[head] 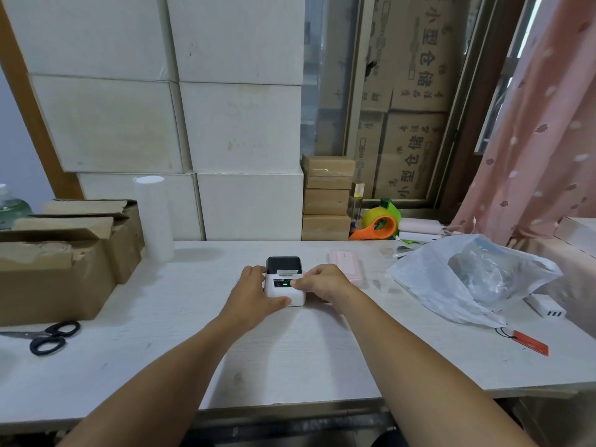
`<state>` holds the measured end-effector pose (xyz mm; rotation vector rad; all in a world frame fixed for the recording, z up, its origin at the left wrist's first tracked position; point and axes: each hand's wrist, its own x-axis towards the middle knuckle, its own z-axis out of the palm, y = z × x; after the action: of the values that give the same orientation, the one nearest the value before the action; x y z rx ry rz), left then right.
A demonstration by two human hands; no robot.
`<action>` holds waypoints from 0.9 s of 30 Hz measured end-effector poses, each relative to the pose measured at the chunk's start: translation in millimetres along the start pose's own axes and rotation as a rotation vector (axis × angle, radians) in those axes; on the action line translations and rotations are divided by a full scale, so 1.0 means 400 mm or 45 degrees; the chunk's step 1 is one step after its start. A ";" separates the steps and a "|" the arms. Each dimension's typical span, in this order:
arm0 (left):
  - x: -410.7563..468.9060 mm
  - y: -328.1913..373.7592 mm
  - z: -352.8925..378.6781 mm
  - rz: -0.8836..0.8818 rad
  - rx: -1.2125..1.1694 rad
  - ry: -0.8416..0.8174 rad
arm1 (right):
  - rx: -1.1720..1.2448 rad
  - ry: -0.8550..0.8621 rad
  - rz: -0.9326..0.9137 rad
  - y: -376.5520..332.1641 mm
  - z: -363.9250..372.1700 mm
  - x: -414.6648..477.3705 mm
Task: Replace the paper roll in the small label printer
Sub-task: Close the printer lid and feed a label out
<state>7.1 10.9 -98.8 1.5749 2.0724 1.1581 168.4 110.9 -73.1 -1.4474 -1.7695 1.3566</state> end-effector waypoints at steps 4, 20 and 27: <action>0.000 0.002 -0.001 0.004 0.000 0.003 | -0.011 0.004 0.013 -0.002 -0.001 0.001; -0.003 0.001 0.003 -0.013 -0.007 0.021 | -0.033 0.008 0.028 -0.002 0.000 0.002; 0.000 -0.001 0.002 -0.015 0.005 0.004 | -0.031 0.008 0.032 -0.001 -0.001 0.004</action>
<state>7.4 11.2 -99.5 1.5619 2.0837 1.1539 168.0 112.6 -73.0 -1.4903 -1.7751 1.3457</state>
